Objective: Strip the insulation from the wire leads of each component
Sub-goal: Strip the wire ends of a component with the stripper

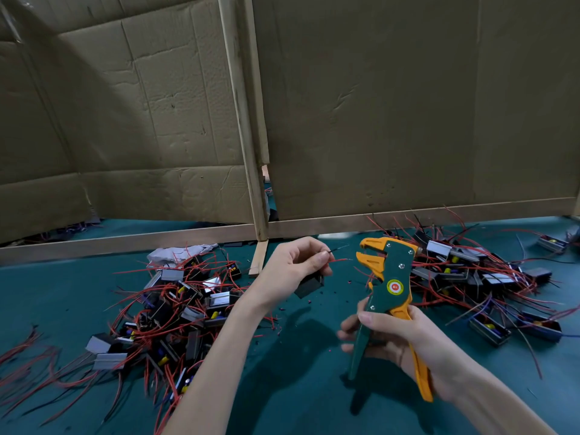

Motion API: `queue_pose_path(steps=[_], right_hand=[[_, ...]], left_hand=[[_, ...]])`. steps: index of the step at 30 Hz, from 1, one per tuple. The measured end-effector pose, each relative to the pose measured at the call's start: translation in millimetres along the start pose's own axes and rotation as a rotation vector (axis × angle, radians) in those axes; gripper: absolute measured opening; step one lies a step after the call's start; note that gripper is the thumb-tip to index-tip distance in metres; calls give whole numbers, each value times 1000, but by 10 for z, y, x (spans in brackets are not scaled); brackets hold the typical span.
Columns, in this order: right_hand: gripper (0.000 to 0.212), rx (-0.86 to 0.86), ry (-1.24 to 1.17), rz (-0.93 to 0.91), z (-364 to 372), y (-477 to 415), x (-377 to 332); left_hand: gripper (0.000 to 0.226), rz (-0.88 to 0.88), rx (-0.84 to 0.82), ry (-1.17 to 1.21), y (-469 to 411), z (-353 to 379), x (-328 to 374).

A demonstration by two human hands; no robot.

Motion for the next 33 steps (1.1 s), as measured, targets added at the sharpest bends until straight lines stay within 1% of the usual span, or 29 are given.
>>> queue_pose_path(steps=[3, 8, 10, 15, 20, 24, 30, 33], right_hand=[[11, -17, 24, 1, 11, 7, -14], [10, -55, 74, 9, 57, 10, -21], [15, -83, 69, 17, 77, 15, -16], [39, -131, 80, 54, 112, 34, 12], [43, -145, 97, 79, 95, 47, 14], [43, -153, 108, 92, 115, 59, 22], [29, -128, 107, 126, 100, 75, 42], [33, -108, 119, 151, 80, 83, 60]], left_hand=[[17, -3, -55, 23, 27, 49, 60], [15, -12, -122, -8, 63, 98, 132], [17, -28, -127, -9, 73, 106, 134], [15, -57, -120, -28, 70, 88, 115], [14, -61, -106, -12, 64, 42, 105], [15, -69, -129, -42, 64, 58, 102], [20, -68, -184, -38, 70, 136, 135], [16, -66, -204, -47, 82, 138, 148]])
Point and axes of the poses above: each hand's wrist, its own y-axis away from the middle knuckle, its own z-axis out of the palm, x = y × z, the point moved 10 cm from there along -y, towards the middle knuckle, and after that the axes turned 6 degrees about -x, right-handed, at the moved point
